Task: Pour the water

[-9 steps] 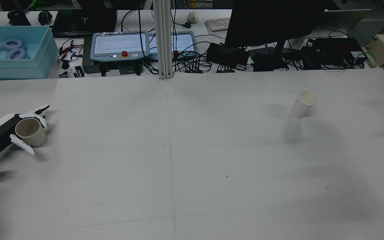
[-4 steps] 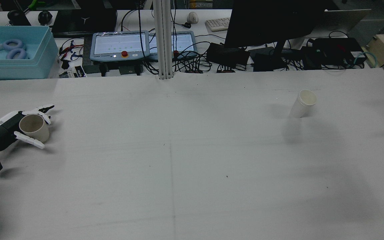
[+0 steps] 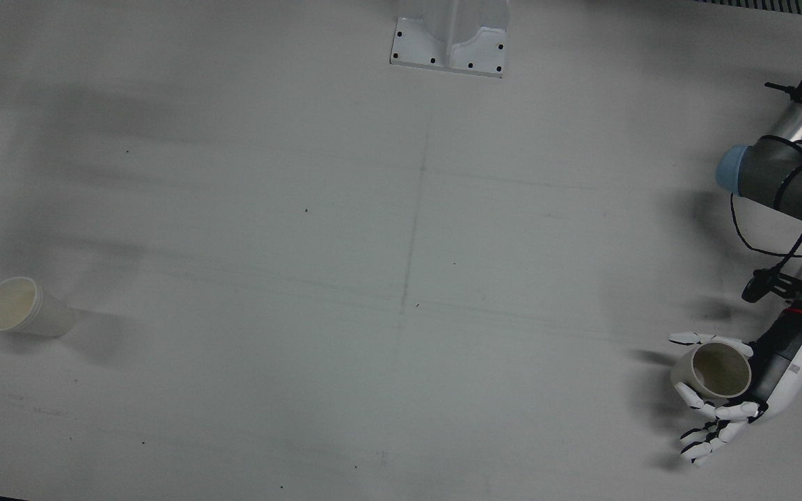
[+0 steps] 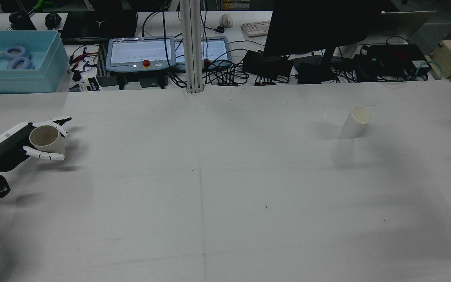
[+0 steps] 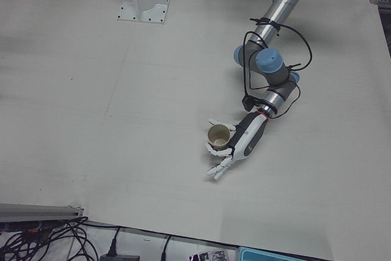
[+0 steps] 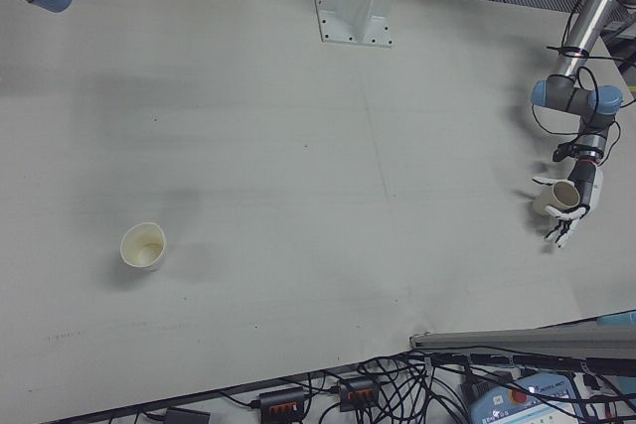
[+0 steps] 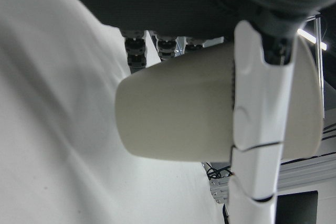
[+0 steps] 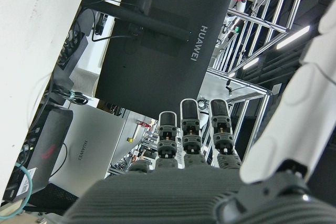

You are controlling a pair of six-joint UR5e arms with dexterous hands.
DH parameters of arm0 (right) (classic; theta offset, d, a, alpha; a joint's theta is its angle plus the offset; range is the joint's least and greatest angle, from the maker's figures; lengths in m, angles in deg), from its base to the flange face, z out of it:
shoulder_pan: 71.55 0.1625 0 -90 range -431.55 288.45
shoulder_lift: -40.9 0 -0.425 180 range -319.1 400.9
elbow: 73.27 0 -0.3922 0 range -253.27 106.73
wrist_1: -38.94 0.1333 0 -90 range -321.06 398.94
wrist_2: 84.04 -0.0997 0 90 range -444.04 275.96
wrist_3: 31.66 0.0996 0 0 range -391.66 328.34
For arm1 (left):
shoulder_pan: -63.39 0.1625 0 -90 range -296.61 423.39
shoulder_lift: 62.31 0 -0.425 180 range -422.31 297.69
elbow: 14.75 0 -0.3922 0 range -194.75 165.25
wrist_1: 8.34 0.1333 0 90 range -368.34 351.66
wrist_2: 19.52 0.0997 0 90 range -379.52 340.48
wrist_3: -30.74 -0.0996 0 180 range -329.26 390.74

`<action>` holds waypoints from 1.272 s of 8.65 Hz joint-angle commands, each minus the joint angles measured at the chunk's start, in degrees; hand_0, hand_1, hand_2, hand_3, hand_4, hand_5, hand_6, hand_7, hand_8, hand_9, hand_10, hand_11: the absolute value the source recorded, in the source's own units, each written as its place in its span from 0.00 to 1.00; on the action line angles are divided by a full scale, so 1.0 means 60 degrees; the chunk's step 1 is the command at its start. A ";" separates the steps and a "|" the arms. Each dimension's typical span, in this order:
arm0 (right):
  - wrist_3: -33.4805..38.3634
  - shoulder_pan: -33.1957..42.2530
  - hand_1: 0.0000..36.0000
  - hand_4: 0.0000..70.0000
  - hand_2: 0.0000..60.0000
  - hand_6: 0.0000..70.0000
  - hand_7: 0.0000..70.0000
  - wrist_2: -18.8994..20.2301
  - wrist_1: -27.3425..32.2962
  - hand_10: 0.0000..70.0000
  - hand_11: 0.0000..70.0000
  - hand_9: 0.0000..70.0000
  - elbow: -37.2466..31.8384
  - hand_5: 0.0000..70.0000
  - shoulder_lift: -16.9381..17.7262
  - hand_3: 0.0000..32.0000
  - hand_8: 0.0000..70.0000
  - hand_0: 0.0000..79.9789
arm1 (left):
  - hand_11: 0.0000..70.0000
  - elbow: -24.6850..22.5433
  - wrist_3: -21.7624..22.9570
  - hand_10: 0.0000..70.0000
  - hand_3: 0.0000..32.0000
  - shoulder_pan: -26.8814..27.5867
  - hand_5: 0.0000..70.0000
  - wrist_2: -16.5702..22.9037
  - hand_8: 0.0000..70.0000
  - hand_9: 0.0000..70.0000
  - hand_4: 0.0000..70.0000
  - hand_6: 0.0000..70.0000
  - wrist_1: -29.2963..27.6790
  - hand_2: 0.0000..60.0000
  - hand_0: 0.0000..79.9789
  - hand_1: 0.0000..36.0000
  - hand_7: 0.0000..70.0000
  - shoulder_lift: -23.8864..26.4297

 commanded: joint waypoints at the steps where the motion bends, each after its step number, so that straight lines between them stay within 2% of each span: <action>1: -0.0137 -0.0451 0.26 0.40 0.00 0.34 0.35 0.0009 0.1417 0.00 0.00 0.29 -0.2634 0.27 -0.1402 0.00 0.29 0.64 | 0.23 -0.0651 0.0339 0.14 0.00 -0.0013 1.00 0.0001 0.10 0.08 1.00 0.13 0.0723 1.00 0.76 1.00 0.22 0.0014; 2: -0.0516 -0.0904 0.28 0.40 0.00 0.33 0.35 -0.0006 0.1610 0.00 0.00 0.27 -0.3239 0.26 -0.1771 0.00 0.27 0.65 | 0.22 -0.0768 0.0370 0.14 0.00 -0.0013 1.00 0.0000 0.09 0.08 1.00 0.13 0.0796 1.00 0.75 1.00 0.22 0.0000; 4: -0.1176 -0.1462 0.24 0.34 0.00 0.28 0.32 -0.0123 0.1641 0.00 0.00 0.23 -0.3799 0.24 -0.2168 0.00 0.24 0.63 | 0.21 -0.0988 0.0486 0.13 0.00 -0.0013 1.00 0.0000 0.09 0.07 1.00 0.12 0.1016 1.00 0.76 1.00 0.22 0.0000; 5: -0.1353 -0.1595 0.23 0.27 0.00 0.24 0.28 -0.0152 0.1641 0.00 0.00 0.21 -0.3874 0.22 -0.2359 0.00 0.21 0.63 | 0.20 -0.1032 0.0487 0.13 0.00 -0.0013 1.00 0.0000 0.08 0.07 1.00 0.12 0.1046 1.00 0.76 1.00 0.21 0.0000; 7: -0.1733 -0.1757 0.26 0.21 0.00 0.21 0.25 -0.0182 0.1656 0.00 0.00 0.17 -0.3875 0.20 -0.2667 0.00 0.17 0.63 | 0.20 -0.1033 0.0473 0.12 0.00 0.0001 1.00 0.0000 0.08 0.07 1.00 0.12 0.1046 1.00 0.76 1.00 0.22 0.0014; 8: -0.1866 -0.2091 0.27 0.18 0.00 0.20 0.24 -0.0414 0.1656 0.00 0.00 0.16 -0.3875 0.20 -0.2712 0.00 0.16 0.63 | 0.20 -0.1047 0.0473 0.13 0.00 0.0001 1.00 -0.0014 0.08 0.07 1.00 0.12 0.1046 1.00 0.76 1.00 0.22 0.0029; 9: -0.1954 -0.2834 0.28 0.17 0.00 0.20 0.24 -0.1025 0.1656 0.00 0.00 0.16 -0.3875 0.20 -0.2683 0.00 0.15 0.63 | 0.20 -0.1033 0.0473 0.13 0.00 0.0001 1.00 -0.0014 0.08 0.06 1.00 0.12 0.1031 1.00 0.76 1.00 0.21 0.0015; 11: -0.1955 -0.3935 0.29 0.13 0.00 0.19 0.23 -0.1848 0.1830 0.00 0.00 0.16 -0.3904 0.19 -0.2712 0.00 0.15 0.63 | 0.20 -0.1018 0.0473 0.13 0.00 -0.0013 1.00 -0.0014 0.08 0.06 1.00 0.12 0.0944 1.00 0.76 1.00 0.21 -0.0015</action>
